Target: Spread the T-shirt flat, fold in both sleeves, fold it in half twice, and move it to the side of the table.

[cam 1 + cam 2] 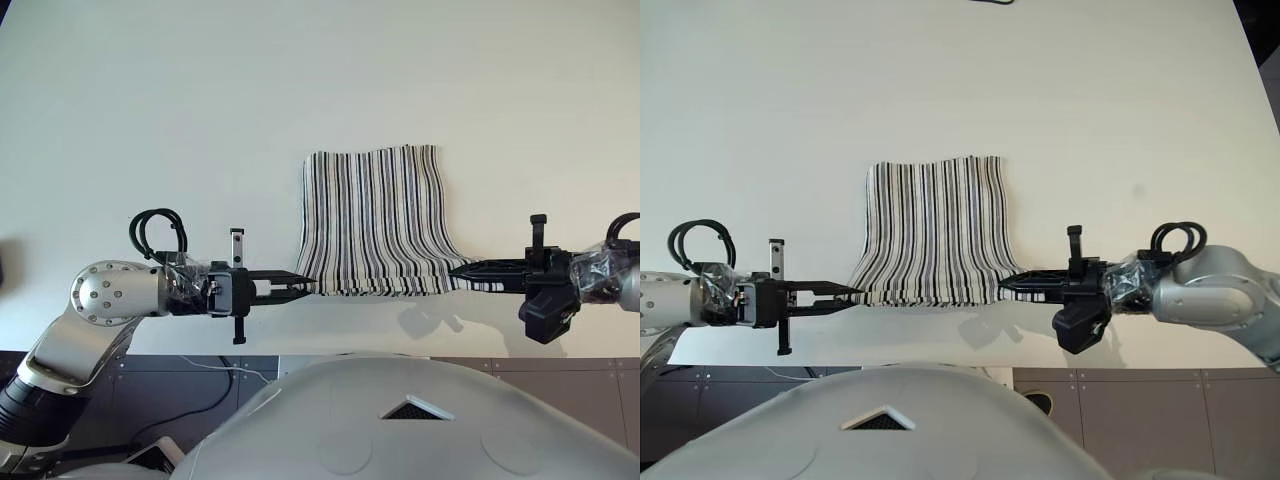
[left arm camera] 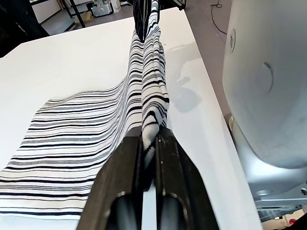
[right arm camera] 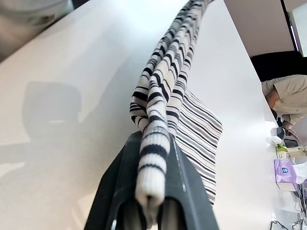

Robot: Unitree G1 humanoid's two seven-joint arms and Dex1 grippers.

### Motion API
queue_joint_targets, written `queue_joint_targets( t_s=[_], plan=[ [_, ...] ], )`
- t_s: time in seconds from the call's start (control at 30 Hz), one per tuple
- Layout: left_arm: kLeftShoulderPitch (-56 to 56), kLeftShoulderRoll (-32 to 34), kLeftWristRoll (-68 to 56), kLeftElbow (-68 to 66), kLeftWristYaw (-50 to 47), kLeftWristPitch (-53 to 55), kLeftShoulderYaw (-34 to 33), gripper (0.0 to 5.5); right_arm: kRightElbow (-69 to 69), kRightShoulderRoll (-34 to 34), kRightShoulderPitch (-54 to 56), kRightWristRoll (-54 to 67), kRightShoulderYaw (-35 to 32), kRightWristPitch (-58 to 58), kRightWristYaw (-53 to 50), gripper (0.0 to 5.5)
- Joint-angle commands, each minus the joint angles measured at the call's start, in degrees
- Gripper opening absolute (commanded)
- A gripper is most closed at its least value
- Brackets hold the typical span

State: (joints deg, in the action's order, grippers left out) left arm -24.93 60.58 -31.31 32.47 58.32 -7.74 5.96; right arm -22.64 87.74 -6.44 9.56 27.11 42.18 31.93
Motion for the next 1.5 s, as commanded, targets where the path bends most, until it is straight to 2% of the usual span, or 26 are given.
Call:
queue_joint_targets(
  t_s=[0.03, 0.17, 0.27, 0.37, 0.53, 0.7, 0.73, 0.8, 0.97, 1.07, 1.17, 1.3, 1.4, 1.5],
  plan=[
    [5.13, -2.59, -4.91, -1.13, -1.66, 7.18, -2.14, 0.11, -4.88, -2.87, 4.82, 15.9, -3.77, -13.99, 7.2, 0.1],
    [17.96, -10.64, -4.27, -14.21, -1.05, 14.12, 1.56, 0.11, 8.39, -21.73, 22.32, 21.15, -0.48, -34.35, 18.03, 0.1],
    [26.34, -15.3, -3.77, -22.12, 0.22, 18.08, 2.83, 0.11, 20.17, -32.45, 29.94, 18.81, 0.24, -40.86, 23.39, 0.1],
    [34.63, -19.96, -0.73, -33.27, 1.58, 20.36, 4.64, 0.11, 34.14, -41.65, 35.28, 15.1, -0.64, -42.06, 25.86, 0.1],
    [42.44, -26.08, 6.05, -46.68, 4.21, 17.67, 7.01, 0.11, 49.58, -50.34, 38.99, 7.16, -1.28, -37.66, 28.63, 0.1],
    [44.54, -29.66, 14.93, -58.22, 2.4, 12.48, 8.75, 0.11, 59.62, -56.17, 40.93, 0.62, -2.4, -34.3, 28.85, 0.1],
    [44.51, -30.15, 16.37, -59.68, 1.3, 11.5, 8.64, 0.47, 61.13, -57.03, 41.16, -0.52, -2.86, -33.47, 27.74, 0.1],
    [44.52, -30.97, 18.28, -62.3, -0.35, 9.76, 7.86, 0.65, 63.59, -58.37, 41.29, -2.27, -4.26, -32.28, 25.45, 0.1],
    [44.58, -33.27, 17.33, -64.09, -1.72, 9.84, 4.45, 1.44, 67.17, -59.78, 39.71, -5.25, -7.22, -30.1, 22.83, 1.03],
    [45.77, -35.32, 17.0, -65.31, -5.08, 10.27, 1.42, 1.73, 67.61, -60.97, 38.99, -6.21, -9.02, -29.32, 20.67, 1.24],
    [47.51, -37.92, 14.99, -65.38, -9.18, 14.04, -2.23, 2.05, 64.73, -62.19, 37.92, -6.08, -11.26, -28.15, 18.06, 1.24],
    [49.01, -40.24, 16.1, -65.68, -16.37, 20.21, -3.98, 2.05, 59.07, -63.03, 36.59, -6.43, -13.29, -26.59, 15.95, 1.24],
    [47.82, -39.67, 21.1, -62.82, -20.16, 17.42, -1.86, 2.05, 53.33, -63.49, 36.09, -4.26, -14.67, -28.32, 17.3, 1.24],
    [45.24, -37.59, 24.83, -55.14, -19.38, 11.26, -0.02, 2.05, 43.94, -63.08, 33.93, 2.22, -13.85, -37.33, 25.39, 1.24]
  ],
)
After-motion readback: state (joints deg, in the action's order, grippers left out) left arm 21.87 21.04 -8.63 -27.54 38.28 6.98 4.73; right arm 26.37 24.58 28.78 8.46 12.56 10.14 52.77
